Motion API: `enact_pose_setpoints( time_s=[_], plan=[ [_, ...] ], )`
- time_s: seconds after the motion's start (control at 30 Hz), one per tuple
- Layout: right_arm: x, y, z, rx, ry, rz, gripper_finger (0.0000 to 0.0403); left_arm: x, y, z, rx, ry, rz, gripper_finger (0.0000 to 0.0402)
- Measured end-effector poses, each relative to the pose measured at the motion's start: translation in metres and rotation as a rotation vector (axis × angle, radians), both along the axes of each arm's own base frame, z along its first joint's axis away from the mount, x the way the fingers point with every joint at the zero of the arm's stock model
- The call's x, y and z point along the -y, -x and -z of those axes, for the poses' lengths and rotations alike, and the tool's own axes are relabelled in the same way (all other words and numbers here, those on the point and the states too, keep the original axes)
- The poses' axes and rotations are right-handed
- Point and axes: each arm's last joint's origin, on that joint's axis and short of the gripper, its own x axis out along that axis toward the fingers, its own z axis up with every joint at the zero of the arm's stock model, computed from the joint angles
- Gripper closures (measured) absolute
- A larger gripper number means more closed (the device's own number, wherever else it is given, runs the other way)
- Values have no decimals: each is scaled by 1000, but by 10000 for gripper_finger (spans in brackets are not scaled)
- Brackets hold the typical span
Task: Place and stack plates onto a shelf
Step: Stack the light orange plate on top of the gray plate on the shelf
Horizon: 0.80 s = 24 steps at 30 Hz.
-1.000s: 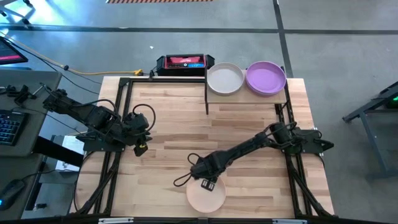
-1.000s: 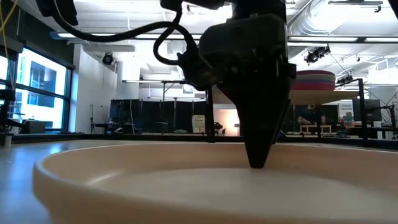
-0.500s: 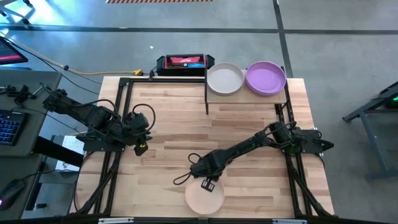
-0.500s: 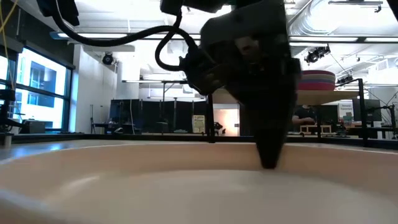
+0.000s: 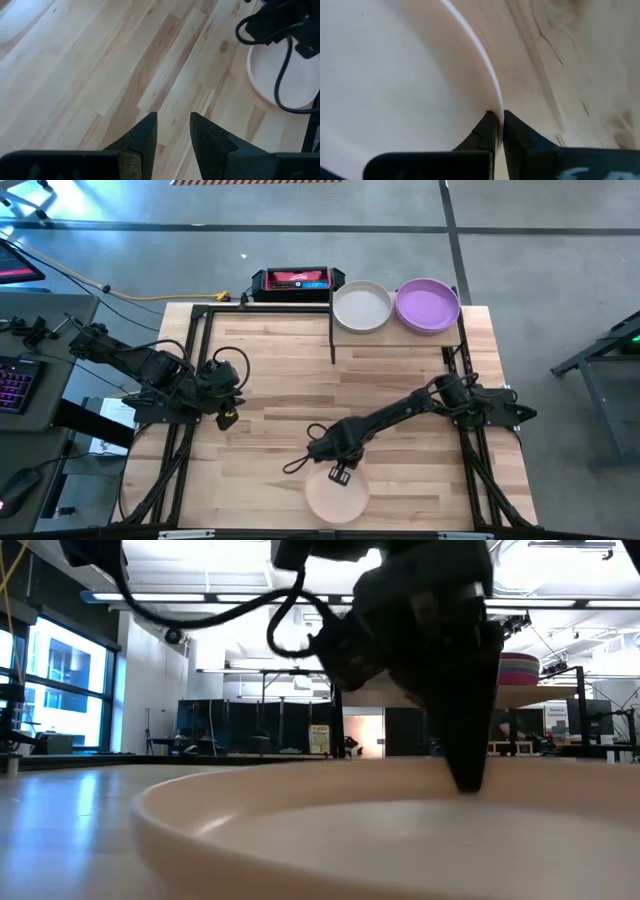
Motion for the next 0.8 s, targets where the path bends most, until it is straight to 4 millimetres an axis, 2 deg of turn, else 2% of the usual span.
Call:
enact_pose_setpoints(
  time_s=[0.13,0.37,0.8],
  plan=[
    [8,2,-16,21,3,14,403,0,0,0,6,-13,-8,298],
    [30,6,-57,130,23,55,403,-1,0,0,7,-16,-10,298],
    [93,33,-126,230,73,79,403,-3,-3,0,16,-24,-36,298]
  ],
)
